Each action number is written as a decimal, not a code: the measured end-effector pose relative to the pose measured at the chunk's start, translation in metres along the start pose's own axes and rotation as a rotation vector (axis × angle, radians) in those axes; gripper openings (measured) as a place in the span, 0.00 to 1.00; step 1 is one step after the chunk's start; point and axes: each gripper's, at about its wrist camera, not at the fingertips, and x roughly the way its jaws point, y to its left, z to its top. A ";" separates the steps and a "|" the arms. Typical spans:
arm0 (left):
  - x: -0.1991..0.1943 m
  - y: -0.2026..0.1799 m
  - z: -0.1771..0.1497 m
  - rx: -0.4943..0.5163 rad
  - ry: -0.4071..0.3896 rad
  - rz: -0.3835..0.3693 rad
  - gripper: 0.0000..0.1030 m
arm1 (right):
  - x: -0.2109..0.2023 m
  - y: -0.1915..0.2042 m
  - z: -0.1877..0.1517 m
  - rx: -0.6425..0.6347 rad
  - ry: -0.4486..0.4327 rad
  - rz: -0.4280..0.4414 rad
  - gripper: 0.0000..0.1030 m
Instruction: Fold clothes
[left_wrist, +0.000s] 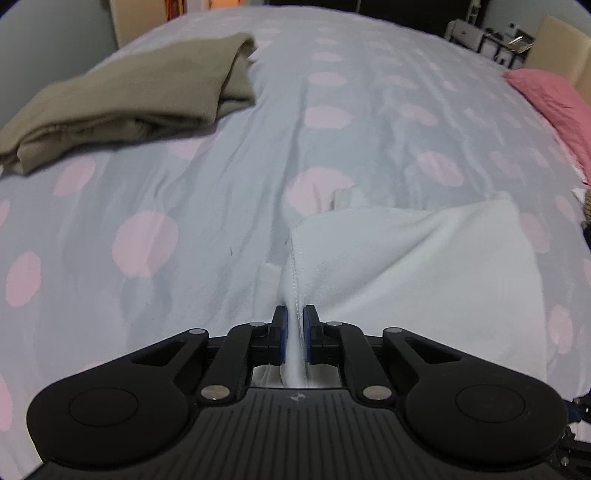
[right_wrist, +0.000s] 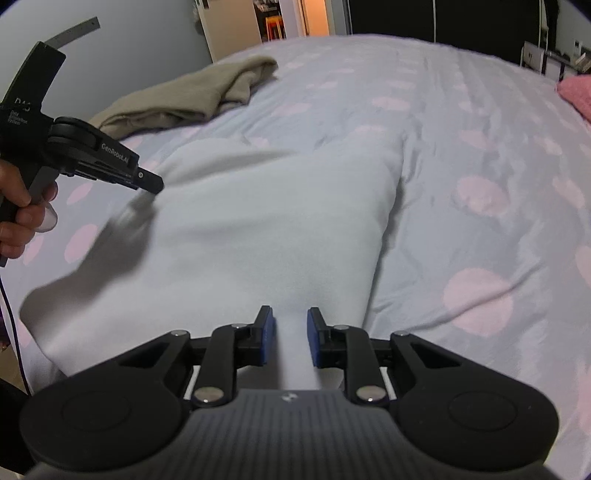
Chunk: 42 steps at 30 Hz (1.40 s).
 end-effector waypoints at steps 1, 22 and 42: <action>0.004 0.002 0.001 -0.004 0.009 -0.001 0.07 | 0.002 -0.002 -0.001 0.004 0.003 0.007 0.22; 0.030 0.029 -0.005 -0.116 0.030 -0.115 0.71 | 0.032 -0.079 0.025 0.432 -0.030 0.128 0.59; 0.001 0.023 -0.011 -0.108 -0.071 -0.193 0.18 | 0.034 -0.073 0.019 0.504 -0.096 0.228 0.30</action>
